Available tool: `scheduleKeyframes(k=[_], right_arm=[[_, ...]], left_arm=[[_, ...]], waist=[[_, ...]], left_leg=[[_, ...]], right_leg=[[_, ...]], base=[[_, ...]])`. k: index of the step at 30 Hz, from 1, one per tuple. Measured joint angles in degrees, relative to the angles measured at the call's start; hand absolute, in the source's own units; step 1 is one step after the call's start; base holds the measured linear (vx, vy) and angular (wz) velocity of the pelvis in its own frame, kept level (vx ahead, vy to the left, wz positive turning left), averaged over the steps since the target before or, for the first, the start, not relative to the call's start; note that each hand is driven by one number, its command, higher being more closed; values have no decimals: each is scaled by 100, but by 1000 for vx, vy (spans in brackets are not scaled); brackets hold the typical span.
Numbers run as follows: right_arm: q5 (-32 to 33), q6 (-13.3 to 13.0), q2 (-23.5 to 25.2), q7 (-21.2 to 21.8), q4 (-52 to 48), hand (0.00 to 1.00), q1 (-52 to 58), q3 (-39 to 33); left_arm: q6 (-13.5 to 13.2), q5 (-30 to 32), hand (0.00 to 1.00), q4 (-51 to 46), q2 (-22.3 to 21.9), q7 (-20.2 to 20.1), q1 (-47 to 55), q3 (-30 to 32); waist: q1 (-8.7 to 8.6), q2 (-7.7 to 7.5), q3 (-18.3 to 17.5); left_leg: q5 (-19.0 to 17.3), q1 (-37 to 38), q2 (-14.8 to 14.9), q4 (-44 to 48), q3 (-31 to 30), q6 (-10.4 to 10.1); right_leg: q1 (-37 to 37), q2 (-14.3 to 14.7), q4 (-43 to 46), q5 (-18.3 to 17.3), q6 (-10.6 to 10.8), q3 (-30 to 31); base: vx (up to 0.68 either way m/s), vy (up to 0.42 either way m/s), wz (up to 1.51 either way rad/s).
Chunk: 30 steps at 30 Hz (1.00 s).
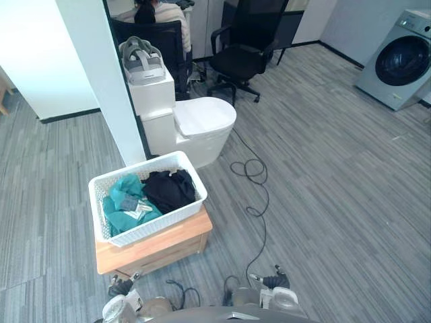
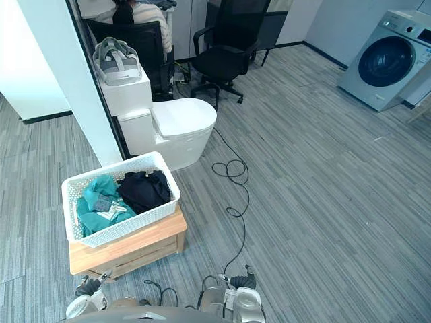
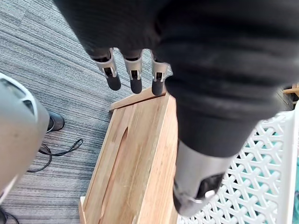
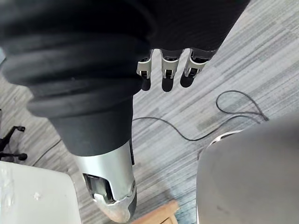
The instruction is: Pick up the laundry basket with both hands and put the clothes into the washing machine.
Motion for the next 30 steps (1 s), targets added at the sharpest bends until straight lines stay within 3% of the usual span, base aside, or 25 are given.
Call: scheduleKeyframes(k=[4, 8, 12, 13, 16, 18, 22, 25, 30], right_arm=[[-67, 1, -15, 7, -665, 0, 200, 372], [-68, -7, 82, 11, -1399, 0, 383, 498], [-41, 31, 104, -228, -2556, 0, 379, 682], [27, 48, 92, -428, -3222, 0, 313, 718], [378, 90, 89, -827, -4131, 0, -108, 726], [870, 184, -55, -1124, -5015, 0, -616, 957], [1380, 299, -312, -1104, -5575, 0, -1106, 1423], [1554, 407, -493, -1072, -5605, 0, -2188, 1514], [1568, 576, -702, -1051, -5568, 0, -3690, 1578]], left_arm=[[-4, -33, 0, -57, -251, 102, 30, 298], [-11, -310, 0, -456, -435, 384, 65, 534], [-322, -859, 0, -1737, -546, 1530, 128, 857], [-591, -1159, 0, -2408, -570, 1929, 124, 1038], [-912, -1667, 0, -3302, -592, 2351, 99, 1334], [-953, -2139, 0, -3922, -576, 2691, 157, 1709], [-986, -2218, 0, -5168, -598, 2985, 246, 2226], [-1091, -1919, 0, -6222, -565, 3118, 109, 2513], [-898, -2173, 0, -6320, -278, 3039, -638, 2477]], waist=[[52, 189, -72], [48, 179, -67], [93, 2, 127], [175, -67, 244], [243, -45, 501], [327, 175, 938], [414, 216, 1137], [418, 247, 1327], [456, 365, 1549]], left_leg=[[174, 152, 150, -442, -51, -209], [438, 136, 159, -847, -208, -290], [558, -155, 137, -812, -458, -262], [557, -417, 99, -635, -556, -258], [510, -1040, 40, -217, -744, -191], [244, -1575, 115, 323, -682, -131], [197, -2098, 242, 738, -512, -126], [225, -2418, 250, 985, -494, -109], [239, -2540, 269, 1006, -413, -113]], right_leg=[[29, 159, -193, 164, 123, -207], [24, 189, -252, 161, 123, -442], [-97, 71, -170, 119, 92, -749], [-306, -14, -6, 98, 97, -782], [-701, -175, 215, 72, 59, -924], [-920, -262, 329, -169, -142, -1060], [-1347, -296, 533, -194, -226, -1049], [-1654, -378, 749, -90, -226, -1037], [-1852, -417, 795, 85, -70, -1019]], base=[[171, -111, 5], [45, -88, 25], [-46, -30, 39], [-105, -15, 31], [-153, -5, 36], [-249, -15, 37], [-68, -9, 17], [3, 20, 3], [3, 21, -8]])
